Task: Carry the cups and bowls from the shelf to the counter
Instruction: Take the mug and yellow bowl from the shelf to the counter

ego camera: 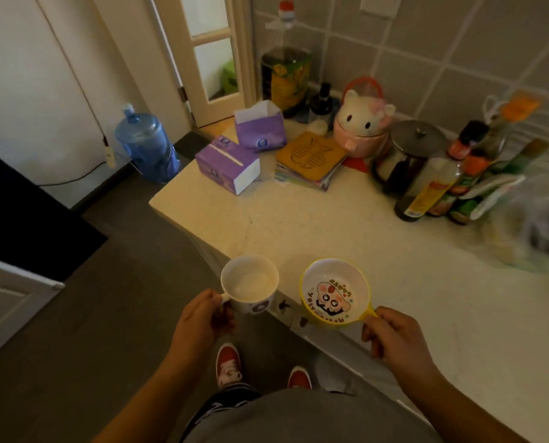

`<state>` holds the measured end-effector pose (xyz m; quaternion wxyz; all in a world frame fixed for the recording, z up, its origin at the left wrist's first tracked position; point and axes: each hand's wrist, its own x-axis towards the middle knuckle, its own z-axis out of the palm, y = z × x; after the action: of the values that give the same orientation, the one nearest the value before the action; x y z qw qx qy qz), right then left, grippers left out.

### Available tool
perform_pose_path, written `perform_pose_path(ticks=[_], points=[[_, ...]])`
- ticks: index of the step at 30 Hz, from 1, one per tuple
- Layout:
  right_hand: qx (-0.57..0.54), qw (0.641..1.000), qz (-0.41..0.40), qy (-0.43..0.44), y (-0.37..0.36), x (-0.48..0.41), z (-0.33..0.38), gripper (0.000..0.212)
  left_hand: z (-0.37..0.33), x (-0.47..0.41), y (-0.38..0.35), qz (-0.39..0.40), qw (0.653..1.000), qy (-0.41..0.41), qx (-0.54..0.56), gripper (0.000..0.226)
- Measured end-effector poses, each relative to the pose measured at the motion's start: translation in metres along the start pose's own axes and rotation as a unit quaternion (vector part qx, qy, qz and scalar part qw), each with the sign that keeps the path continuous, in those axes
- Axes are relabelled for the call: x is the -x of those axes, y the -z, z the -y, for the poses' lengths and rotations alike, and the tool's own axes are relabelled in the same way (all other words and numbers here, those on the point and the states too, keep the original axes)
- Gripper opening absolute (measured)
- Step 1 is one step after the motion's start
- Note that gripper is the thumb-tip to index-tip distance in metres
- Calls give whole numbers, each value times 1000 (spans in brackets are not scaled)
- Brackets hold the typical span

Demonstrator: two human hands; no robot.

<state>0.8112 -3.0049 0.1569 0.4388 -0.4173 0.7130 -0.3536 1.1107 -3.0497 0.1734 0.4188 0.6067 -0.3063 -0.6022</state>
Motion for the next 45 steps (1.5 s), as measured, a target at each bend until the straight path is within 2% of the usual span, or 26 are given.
perform_pose_path(ticks=[2,5,7,10,13,18,22,30,38,42,45], points=[[-19,1000,-16,-6,-1,-11,5,32,-9,-15,0,50,999,-5,-20,39],[-24,999,-20,-24,-7,-12,22,32,-16,-26,-5,40,999,-7,-17,29],[-48,990,-120,-62,-56,-47,45,33,-72,-124,12,150,987,8,-50,27],[-67,986,-141,-53,-56,-43,50,34,-74,-134,4,147,986,13,-82,37],[-77,977,-183,-81,-68,-47,54,33,-72,-161,6,195,978,37,-71,45],[-99,959,-243,-106,-91,-50,65,34,-80,-212,2,249,963,26,-103,40],[-108,949,-270,-121,-101,-47,69,34,-75,-236,-12,266,957,35,-113,35],[-117,935,-305,-138,-91,-45,72,35,-68,-254,-46,267,954,59,-121,40],[-120,932,-312,-142,-75,-39,67,35,-64,-260,-69,261,954,69,-133,28],[-123,933,-308,-137,-68,-39,65,33,-62,-257,-68,293,937,16,-187,22],[-115,935,-308,-131,-64,-39,63,33,-58,-255,-66,287,929,-26,-231,22]])
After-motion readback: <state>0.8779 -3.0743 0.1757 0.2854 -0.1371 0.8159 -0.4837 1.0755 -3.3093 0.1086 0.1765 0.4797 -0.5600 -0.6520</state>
